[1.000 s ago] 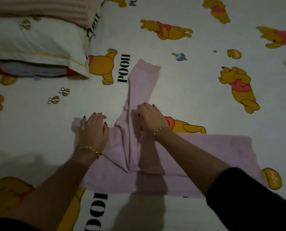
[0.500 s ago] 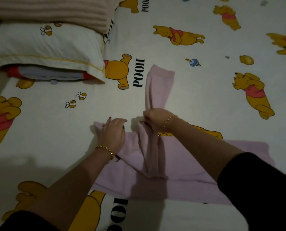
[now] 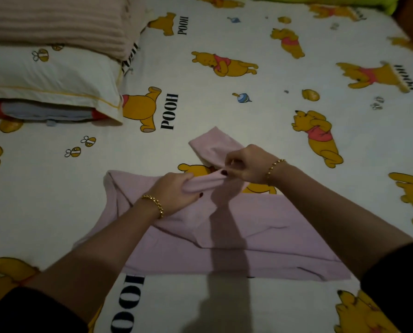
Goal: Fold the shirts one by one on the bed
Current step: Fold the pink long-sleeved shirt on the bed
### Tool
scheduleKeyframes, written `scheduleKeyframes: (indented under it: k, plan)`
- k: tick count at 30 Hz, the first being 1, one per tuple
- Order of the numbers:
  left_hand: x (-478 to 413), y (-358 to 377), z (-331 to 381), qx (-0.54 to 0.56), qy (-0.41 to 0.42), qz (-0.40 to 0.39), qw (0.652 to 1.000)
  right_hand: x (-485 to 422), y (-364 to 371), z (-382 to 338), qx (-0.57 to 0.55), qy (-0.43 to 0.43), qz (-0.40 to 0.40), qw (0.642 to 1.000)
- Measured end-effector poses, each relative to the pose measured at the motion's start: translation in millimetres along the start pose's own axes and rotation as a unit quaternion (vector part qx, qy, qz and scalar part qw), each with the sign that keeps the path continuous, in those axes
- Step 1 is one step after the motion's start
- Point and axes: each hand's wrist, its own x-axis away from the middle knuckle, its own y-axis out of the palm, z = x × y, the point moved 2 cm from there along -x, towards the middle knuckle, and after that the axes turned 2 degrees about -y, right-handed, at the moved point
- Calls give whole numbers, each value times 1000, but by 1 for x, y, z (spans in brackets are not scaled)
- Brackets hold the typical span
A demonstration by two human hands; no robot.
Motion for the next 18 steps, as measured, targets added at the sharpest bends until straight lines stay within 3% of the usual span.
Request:
scheduleKeyframes:
  k: [5, 10, 15, 18]
  plan:
    - [10, -15, 2, -128, 25, -32, 991, 30, -2, 23, 118, 19, -105, 987]
    - [29, -25, -7, -262, -11, -61, 963, 60, 3, 53, 288, 66, -172, 940]
    - [57, -16, -28, -254, -62, -62, 963, 98, 9, 86, 329, 120, -135, 927]
    - [70, -4, -30, -209, -63, -60, 974, 120, 20, 92, 322, 65, -75, 942]
